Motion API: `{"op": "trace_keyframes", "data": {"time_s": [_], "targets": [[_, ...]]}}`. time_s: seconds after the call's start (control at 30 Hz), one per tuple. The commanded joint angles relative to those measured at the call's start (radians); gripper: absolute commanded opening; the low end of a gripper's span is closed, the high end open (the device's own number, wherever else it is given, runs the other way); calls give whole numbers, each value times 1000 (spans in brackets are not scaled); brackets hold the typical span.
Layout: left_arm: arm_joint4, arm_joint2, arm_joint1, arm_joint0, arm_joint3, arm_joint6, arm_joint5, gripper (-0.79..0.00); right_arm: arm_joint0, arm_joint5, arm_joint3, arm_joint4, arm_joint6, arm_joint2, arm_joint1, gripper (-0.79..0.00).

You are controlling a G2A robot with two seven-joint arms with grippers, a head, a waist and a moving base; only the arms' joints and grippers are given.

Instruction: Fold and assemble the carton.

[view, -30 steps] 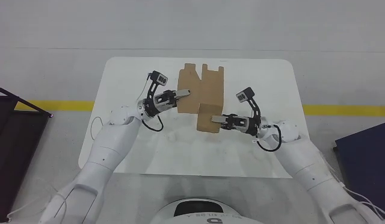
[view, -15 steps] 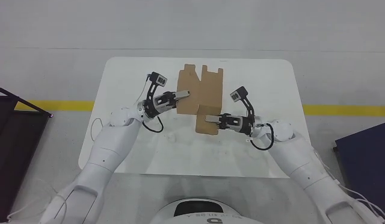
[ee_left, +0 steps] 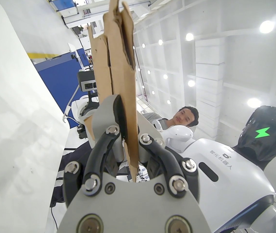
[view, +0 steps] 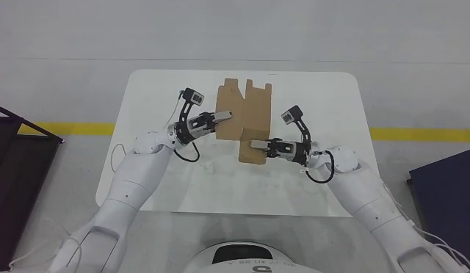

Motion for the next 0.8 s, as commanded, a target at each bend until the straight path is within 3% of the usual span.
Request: {"op": "trace_keyframes", "data": {"time_s": [0.0,0.07,0.13,0.17,0.2,0.23,0.53,0.77], "targets": [[0,1,-1,0,2,1,0,-785,-2,3,-2,-1,-1,1,0,-600],[-1,2,-1,-1,3,1,-1,-785,-2,4,-2,-2,-1,2,-1,-613],[-11,3,-2,0,7,3,2,-785,-1,6,-4,-15,-3,2,-1,-785],[-15,3,-3,-1,9,4,3,-785,-1,6,-5,-25,-9,3,-1,-785],[-13,1,-3,-3,13,6,3,-533,1,3,-5,-51,-20,6,0,-785],[-11,0,-2,-4,18,10,4,-22,3,-9,-14,-87,-29,7,1,-785],[16,-86,15,-5,26,82,-64,0,-57,-76,-215,-601,-233,92,30,-785],[90,-175,40,35,-1,150,-106,0,-195,18,-513,-1109,-422,205,59,-785]]}}
